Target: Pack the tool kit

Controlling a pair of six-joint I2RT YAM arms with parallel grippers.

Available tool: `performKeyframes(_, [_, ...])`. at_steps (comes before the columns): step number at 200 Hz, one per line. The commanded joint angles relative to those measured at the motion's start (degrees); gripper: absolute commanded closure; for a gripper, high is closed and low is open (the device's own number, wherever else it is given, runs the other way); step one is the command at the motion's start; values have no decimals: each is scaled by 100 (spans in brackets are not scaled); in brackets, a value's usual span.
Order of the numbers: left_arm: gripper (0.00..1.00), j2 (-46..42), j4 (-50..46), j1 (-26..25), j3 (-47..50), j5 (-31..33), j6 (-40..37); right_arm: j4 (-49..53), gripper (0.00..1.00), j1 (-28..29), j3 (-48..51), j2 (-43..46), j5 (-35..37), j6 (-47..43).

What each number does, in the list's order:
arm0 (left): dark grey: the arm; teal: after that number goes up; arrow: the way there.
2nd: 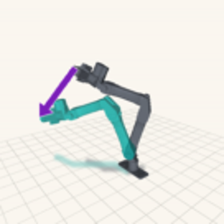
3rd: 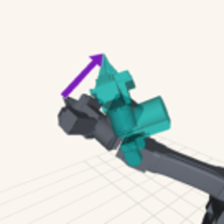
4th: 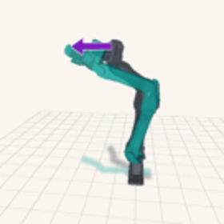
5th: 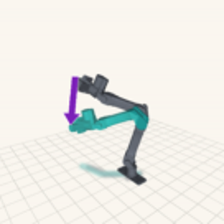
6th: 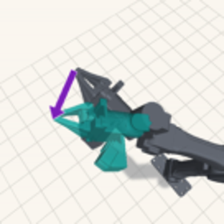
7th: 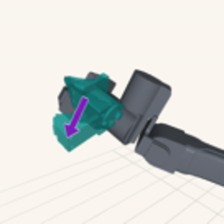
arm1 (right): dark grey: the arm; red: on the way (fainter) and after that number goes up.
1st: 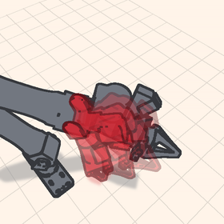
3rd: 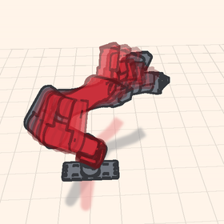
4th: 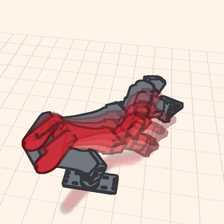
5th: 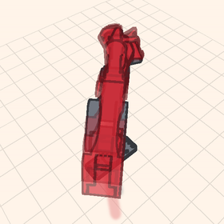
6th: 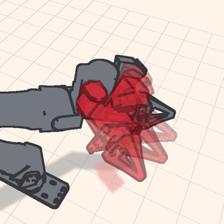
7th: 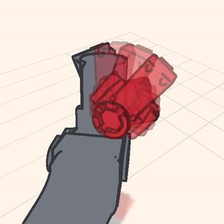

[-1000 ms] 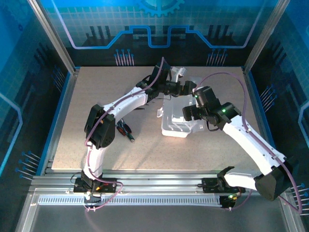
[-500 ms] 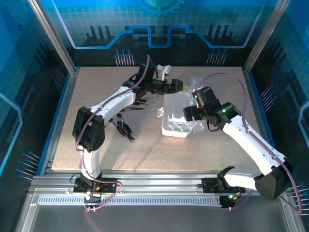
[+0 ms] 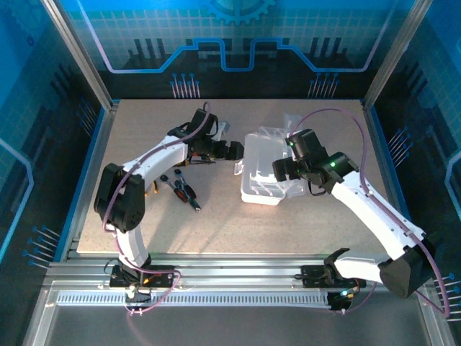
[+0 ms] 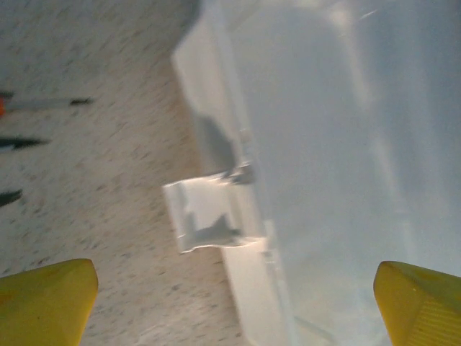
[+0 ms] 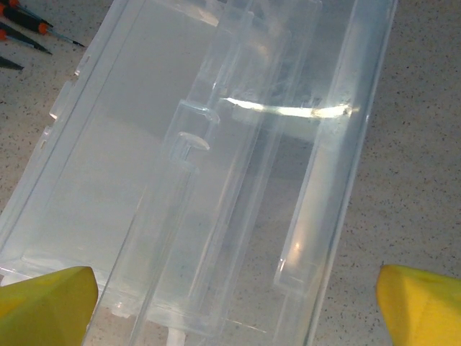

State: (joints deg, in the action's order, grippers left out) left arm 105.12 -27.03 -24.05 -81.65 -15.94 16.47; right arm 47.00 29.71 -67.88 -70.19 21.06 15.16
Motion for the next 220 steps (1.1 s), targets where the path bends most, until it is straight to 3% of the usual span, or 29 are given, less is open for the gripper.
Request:
performKeyframes(1, [1, 204, -300, -19, 26, 438, -222, 2, 0, 30, -164, -52, -89, -48])
performKeyframes(88, [0, 762, 375, -164, -73, -358, -19, 28, 0, 26, -244, -187, -103, -83])
performKeyframes(161, [1, 1118, 230, -178, -221, -270, 23, 27, 0, -43, -211, -240, -87, -151])
performKeyframes(220, [1, 1148, 241, -175, -106, -226, 77, 160, 0, -771, 206, 183, -211, -342])
